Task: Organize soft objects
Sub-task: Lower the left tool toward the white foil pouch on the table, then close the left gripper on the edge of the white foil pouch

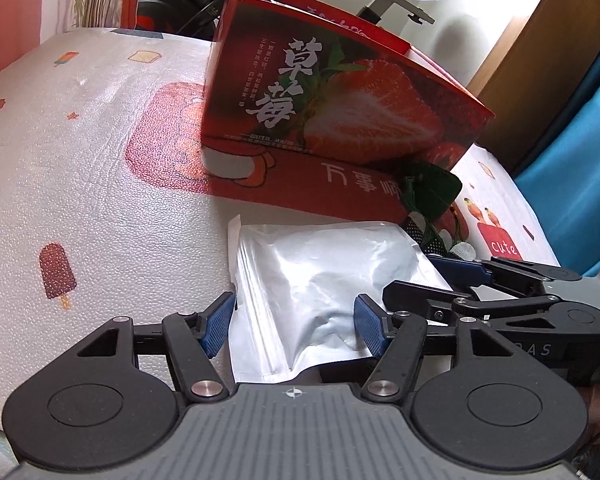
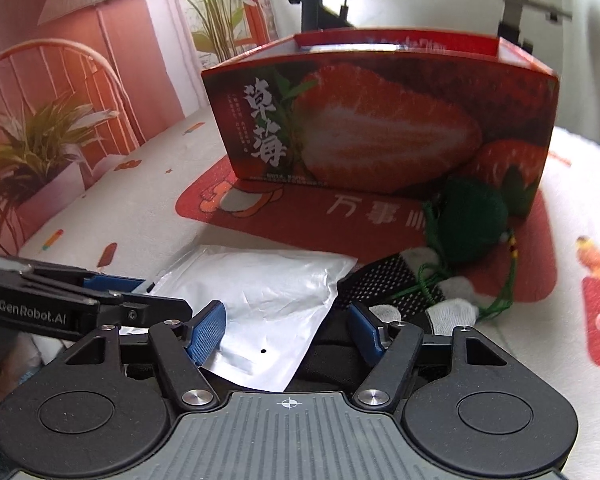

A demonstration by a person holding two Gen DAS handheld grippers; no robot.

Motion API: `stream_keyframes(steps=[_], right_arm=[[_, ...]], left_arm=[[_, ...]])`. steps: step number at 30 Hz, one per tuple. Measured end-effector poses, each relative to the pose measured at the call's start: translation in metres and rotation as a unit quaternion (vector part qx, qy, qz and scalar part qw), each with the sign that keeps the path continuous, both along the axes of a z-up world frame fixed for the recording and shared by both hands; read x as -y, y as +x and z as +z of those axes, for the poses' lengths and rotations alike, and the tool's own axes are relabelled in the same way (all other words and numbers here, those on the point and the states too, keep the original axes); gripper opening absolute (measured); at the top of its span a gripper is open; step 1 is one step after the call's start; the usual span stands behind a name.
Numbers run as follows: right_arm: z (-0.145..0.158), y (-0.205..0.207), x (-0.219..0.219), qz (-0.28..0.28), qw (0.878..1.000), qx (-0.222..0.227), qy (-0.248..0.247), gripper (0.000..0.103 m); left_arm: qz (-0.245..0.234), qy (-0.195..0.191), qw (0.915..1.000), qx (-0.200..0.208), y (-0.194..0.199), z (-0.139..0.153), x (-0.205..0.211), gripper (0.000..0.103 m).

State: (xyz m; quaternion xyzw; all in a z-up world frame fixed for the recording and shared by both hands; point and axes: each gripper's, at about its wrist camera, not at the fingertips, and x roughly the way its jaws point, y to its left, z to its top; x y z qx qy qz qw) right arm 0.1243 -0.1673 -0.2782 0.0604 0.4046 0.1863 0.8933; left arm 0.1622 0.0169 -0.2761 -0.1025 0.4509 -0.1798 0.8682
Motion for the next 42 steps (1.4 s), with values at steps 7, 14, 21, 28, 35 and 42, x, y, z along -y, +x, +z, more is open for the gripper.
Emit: stream_keyframes(steps=[7,14,21,28,35,42], right_arm=[[-0.001,0.004,-0.005,0.036,0.999,0.003,-0.013,0.057],[0.0,0.003,-0.006,0.042,0.999,0.007,-0.015,0.055],[-0.004,0.011,0.002,0.039,0.999,-0.018,0.016,0.059],[-0.004,0.019,-0.001,0.046,0.998,-0.031,0.012,0.056],[0.003,0.009,-0.01,0.061,0.998,-0.002,-0.021,0.053],[0.008,0.005,-0.013,0.068,0.997,0.02,-0.035,0.048]], left_arm=[[0.007,-0.045,0.9986,-0.025,0.01,-0.001,-0.014,0.066],[-0.006,-0.016,0.9994,-0.029,0.018,0.0,-0.008,0.059],[-0.01,-0.017,0.9992,-0.035,0.022,0.0,-0.007,0.062],[-0.007,-0.024,0.9993,-0.03,0.02,-0.001,-0.004,0.067],[0.01,-0.042,0.9987,-0.026,0.018,0.001,-0.016,0.054],[-0.012,-0.031,0.9993,-0.018,0.016,0.004,-0.005,0.045]])
